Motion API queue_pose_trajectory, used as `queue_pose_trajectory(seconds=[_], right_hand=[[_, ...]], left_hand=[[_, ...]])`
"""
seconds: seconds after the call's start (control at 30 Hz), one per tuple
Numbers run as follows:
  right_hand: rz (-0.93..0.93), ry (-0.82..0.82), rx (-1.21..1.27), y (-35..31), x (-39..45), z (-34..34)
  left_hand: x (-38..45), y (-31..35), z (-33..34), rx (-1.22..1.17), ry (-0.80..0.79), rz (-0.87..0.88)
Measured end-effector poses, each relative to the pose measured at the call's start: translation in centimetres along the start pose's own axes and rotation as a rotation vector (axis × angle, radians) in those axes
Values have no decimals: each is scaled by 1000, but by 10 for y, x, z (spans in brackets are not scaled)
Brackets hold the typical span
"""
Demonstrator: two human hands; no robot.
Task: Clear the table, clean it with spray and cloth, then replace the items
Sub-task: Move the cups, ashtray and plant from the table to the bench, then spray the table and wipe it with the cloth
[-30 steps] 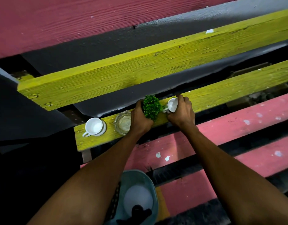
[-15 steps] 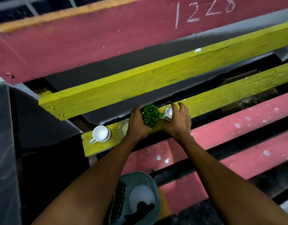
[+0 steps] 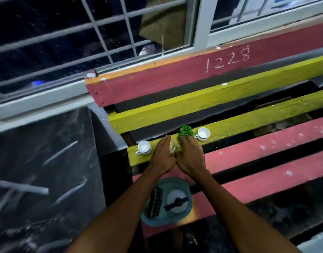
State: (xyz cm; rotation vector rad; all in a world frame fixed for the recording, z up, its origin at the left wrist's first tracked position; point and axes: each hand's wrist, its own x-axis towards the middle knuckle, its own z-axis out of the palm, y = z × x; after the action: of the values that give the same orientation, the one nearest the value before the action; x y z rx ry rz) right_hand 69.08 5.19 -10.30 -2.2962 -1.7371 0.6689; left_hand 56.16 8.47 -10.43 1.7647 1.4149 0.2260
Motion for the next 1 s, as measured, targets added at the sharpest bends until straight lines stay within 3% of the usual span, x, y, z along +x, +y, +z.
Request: queue_pose_trajectory(seconds=[0.23, 0.43, 0.7, 0.83, 1.0], right_hand=[[-116, -131, -50, -58, -70, 2], [-125, -215, 21, -81, -119, 29], [-49, -309, 51, -68, -171, 59], [-32, -254, 131, -48, -177, 71], [148, 8, 242, -18, -183, 77]], left_hand=[[-89, -29, -31, -11, 17, -113], [-140, -85, -16, -83, 43, -253], [-194, -71, -23, -138, 8, -267], [-199, -78, -4, -185, -33, -322], [-186, -90, 28, -249, -71, -340]])
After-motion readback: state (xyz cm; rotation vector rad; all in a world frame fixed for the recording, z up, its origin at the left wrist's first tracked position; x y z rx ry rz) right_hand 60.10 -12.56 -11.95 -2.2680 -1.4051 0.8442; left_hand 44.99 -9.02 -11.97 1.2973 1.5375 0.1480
